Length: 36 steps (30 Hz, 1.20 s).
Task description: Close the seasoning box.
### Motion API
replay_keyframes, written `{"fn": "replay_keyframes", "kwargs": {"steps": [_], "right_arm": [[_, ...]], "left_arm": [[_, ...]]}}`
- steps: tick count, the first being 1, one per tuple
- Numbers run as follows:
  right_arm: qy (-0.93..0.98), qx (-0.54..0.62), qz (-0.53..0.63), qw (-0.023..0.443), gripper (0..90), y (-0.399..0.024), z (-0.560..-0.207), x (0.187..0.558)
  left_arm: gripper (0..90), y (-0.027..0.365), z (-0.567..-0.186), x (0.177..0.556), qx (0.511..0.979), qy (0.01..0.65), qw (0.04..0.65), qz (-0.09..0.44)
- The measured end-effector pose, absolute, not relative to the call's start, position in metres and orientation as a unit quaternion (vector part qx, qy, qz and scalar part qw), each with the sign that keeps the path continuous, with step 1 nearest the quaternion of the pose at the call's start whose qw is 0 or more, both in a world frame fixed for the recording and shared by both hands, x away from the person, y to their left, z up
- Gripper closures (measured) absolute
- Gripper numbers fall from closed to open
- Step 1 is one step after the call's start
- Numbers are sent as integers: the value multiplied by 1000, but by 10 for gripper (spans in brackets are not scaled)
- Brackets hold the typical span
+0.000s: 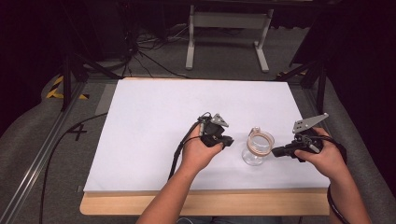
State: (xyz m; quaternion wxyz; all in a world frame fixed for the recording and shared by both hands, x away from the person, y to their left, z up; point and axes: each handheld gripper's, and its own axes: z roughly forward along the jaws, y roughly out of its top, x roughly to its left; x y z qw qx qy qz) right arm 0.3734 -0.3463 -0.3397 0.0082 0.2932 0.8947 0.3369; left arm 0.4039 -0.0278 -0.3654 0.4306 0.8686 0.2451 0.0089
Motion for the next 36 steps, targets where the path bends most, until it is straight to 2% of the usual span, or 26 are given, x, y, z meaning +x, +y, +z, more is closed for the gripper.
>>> {"fn": "replay_keyframes", "kwargs": {"steps": [4, 16, 23, 36], "right_arm": [[895, 292, 338, 7, 900, -346, -340, 373], [871, 302, 385, 42, 895, -359, -329, 372], [846, 320, 417, 89, 721, -377, -323, 375], [829, 369, 390, 158, 549, -415, -343, 394]], "left_arm": [[839, -27, -367, 404, 869, 247, 428, 8], [807, -16, -364, 406, 861, 265, 433, 29], [778, -5, -364, 405, 861, 275, 426, 47], [756, 17, -373, 405, 855, 301, 418, 58]]}}
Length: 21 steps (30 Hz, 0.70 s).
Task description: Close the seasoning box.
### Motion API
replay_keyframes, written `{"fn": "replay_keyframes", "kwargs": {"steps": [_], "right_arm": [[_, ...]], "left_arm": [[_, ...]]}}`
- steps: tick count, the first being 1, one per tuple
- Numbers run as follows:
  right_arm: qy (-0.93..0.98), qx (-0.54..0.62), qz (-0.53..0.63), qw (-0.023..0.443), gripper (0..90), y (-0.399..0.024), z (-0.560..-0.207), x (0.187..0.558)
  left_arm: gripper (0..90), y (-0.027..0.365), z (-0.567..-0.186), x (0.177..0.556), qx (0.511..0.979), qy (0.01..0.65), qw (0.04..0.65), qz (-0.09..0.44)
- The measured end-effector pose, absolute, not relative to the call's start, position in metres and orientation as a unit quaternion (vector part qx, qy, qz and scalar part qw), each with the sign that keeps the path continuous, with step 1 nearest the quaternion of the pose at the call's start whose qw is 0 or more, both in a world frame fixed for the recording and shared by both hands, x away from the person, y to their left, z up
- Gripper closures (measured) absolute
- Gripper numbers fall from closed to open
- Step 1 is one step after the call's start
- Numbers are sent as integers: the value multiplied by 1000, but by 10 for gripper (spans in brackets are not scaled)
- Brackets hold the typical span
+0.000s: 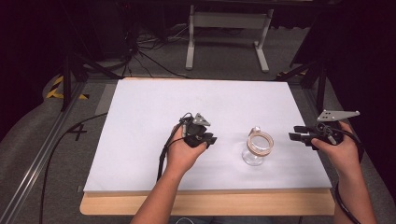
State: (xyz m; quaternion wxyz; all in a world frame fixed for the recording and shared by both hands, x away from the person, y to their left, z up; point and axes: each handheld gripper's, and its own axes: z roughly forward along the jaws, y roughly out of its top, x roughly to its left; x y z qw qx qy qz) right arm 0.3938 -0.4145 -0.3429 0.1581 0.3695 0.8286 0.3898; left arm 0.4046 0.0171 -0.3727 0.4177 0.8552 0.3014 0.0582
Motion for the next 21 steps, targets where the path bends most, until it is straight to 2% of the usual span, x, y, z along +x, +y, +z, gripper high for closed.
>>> {"fn": "replay_keyframes", "kwargs": {"steps": [8, 14, 21], "right_arm": [[829, 396, 362, 159, 478, -429, -369, 410], [835, 421, 330, 128, 429, -433, -398, 422], [844, 426, 308, 108, 407, -432, -410, 426]], "left_arm": [[749, 24, -382, 407, 855, 313, 410, 59], [728, 26, -388, 408, 853, 321, 407, 55], [713, 27, -390, 408, 857, 317, 403, 52]]}}
